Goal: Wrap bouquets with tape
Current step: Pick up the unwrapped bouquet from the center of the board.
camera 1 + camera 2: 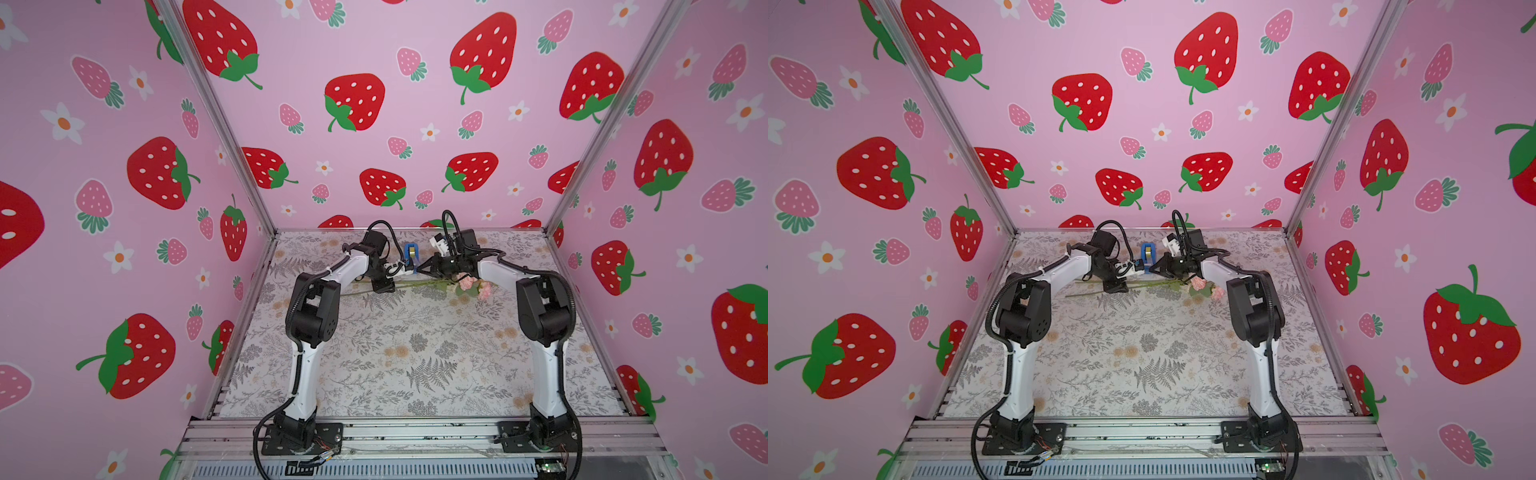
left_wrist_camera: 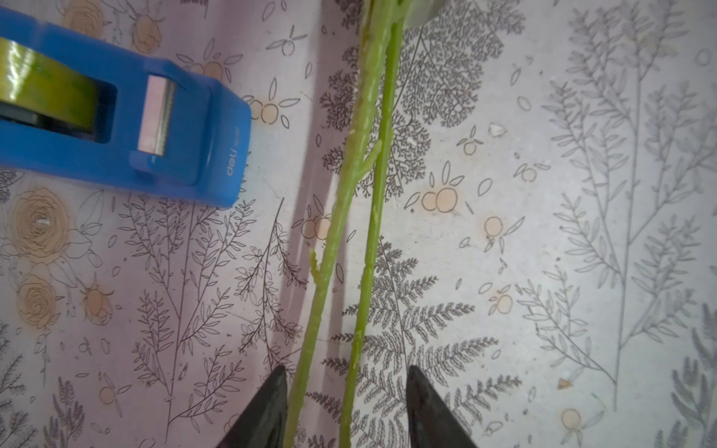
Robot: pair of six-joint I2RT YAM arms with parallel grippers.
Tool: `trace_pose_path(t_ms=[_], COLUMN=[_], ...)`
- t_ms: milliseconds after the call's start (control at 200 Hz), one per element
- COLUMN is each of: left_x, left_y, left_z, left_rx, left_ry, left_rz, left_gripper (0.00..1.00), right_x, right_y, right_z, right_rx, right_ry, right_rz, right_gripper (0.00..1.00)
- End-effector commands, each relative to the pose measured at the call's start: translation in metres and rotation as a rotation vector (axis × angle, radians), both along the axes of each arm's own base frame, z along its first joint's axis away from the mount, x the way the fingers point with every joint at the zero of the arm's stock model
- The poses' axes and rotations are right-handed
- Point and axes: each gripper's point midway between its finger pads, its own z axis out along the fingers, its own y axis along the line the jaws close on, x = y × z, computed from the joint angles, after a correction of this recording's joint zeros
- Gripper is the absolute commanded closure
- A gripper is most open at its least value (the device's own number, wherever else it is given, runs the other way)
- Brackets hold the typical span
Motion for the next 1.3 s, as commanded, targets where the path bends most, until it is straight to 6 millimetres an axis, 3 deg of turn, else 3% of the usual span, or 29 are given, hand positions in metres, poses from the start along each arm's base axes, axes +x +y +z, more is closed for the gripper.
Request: trace_pose_path(t_ms=[0, 120, 445, 575, 745, 886, 1006, 1181, 1296], left_x=[0.014, 0.014, -0.011, -0.009, 0.008, 0.029, 0.028, -0.007, -0.021], left_y=[-0.012, -0.012, -0.01, -0.004, 0.005, 0.004, 0.002, 0.001, 0.0], left_z=[0.018, 0.013, -0.005, -0.02, -0.043, -0.035, -0.04, -0.056, -0.054], left_rx=[-0.059, -0.049, -0.058, 0.009, 0.084, 0.085, 0.075, 0.068, 0.047], left_ry=[-0.038, -0.021, 0.118, 0.095, -0.007, -0.101, -0.072, 0.059, 0.118], left_rz=[-0.015, -0.02, -0.046, -0.059, -0.055, -0.04, -0.048, -0.117, -0.127], left_gripper=[0.47, 0.43, 0.32, 0.29, 0.28, 0.29, 0.36, 0.46, 0.56], right_x=[-0.002, -0.002, -0.001, -0.001, -0.005, -0.006, -0.006, -0.01, -0.016], right_y=[0.0, -0.001, -0.002, -0.002, -0.002, -0.002, -0.003, -0.007, -0.011], right_z=[0.012, 0.011, 0.007, 0.006, 0.001, -0.003, -0.005, -0.012, -0.02], right_rx=[0.018, 0.014, 0.001, -0.001, 0.002, -0.003, -0.016, -0.044, -0.071], right_ry=[-0.007, -0.001, 0.01, 0.011, 0.029, 0.044, 0.047, 0.06, 0.07], right_rz=[0.029, 0.032, 0.041, 0.04, 0.051, 0.059, 0.063, 0.065, 0.074], right_gripper=[1.0, 1.0, 1.0, 1.0, 1.0, 1.0, 1.0, 1.0, 1.0])
